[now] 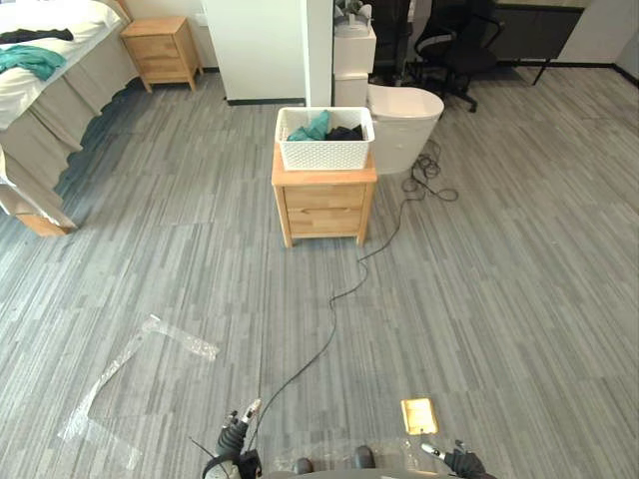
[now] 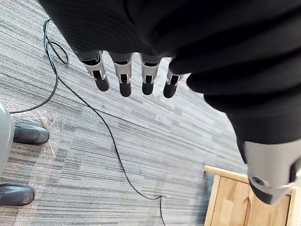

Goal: Pick up the laundry basket with both hands and put the clothes into the washing machine.

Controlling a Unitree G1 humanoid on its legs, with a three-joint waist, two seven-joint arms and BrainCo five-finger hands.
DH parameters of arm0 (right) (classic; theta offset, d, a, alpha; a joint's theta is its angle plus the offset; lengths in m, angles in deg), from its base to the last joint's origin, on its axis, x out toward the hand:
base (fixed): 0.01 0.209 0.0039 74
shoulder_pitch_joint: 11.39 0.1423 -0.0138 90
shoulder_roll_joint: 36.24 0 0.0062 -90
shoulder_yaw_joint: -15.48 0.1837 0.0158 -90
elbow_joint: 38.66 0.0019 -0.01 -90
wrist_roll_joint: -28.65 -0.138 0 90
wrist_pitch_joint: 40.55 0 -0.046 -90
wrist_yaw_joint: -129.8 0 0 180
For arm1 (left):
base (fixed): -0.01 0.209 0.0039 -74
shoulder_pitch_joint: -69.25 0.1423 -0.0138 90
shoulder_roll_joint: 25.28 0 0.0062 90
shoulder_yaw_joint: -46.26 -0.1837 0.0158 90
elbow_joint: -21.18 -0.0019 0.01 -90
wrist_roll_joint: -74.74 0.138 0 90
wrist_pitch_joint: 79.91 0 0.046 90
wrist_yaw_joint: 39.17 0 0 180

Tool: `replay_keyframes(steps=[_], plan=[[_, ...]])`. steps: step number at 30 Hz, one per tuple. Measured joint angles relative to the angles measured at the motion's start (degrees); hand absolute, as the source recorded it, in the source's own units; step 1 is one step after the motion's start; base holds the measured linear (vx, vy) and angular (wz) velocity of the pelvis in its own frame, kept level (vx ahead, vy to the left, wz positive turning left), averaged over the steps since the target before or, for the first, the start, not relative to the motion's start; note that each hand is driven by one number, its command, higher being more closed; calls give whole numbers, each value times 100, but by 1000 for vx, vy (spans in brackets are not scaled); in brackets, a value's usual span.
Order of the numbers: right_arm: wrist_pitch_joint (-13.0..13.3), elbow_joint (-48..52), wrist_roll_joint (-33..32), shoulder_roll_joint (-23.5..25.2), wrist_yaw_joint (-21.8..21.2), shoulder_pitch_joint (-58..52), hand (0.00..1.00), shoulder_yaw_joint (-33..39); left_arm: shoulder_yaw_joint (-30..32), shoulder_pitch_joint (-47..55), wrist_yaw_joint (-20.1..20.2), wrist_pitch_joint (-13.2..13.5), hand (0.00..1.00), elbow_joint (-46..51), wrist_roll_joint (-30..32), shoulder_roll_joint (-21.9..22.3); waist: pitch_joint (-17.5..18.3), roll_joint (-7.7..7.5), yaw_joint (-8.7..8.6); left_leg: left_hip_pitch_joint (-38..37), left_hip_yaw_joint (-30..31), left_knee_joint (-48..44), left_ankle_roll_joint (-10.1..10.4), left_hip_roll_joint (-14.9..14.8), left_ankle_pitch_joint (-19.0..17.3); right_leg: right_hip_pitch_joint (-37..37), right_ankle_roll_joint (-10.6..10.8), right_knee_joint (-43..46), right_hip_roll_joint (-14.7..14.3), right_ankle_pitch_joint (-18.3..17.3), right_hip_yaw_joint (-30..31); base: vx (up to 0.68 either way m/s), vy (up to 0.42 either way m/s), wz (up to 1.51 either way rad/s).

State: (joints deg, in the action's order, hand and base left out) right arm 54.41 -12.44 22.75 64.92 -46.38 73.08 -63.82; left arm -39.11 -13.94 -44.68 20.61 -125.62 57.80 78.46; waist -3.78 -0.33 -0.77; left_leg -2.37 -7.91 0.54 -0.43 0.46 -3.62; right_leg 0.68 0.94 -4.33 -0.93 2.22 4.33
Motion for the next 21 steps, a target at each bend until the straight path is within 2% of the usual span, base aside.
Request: replay_keyframes(steps=[7, 21], plan=[[2, 1, 155, -1, 116, 10, 0, -107, -9, -35, -79, 0, 0, -2, 32, 5, 45, -66, -3, -2, 104, 131, -46, 41, 63, 17, 2, -93, 25, 0, -106, 25, 3, 6], [-46, -7, 385, -32, 99, 111, 0, -209, -5, -59, -89, 1, 0, -1, 129, 5, 43, -26, 4, 39, 66, 120, -46, 54, 63, -31, 27, -47, 38, -14, -82, -6, -4, 0]])
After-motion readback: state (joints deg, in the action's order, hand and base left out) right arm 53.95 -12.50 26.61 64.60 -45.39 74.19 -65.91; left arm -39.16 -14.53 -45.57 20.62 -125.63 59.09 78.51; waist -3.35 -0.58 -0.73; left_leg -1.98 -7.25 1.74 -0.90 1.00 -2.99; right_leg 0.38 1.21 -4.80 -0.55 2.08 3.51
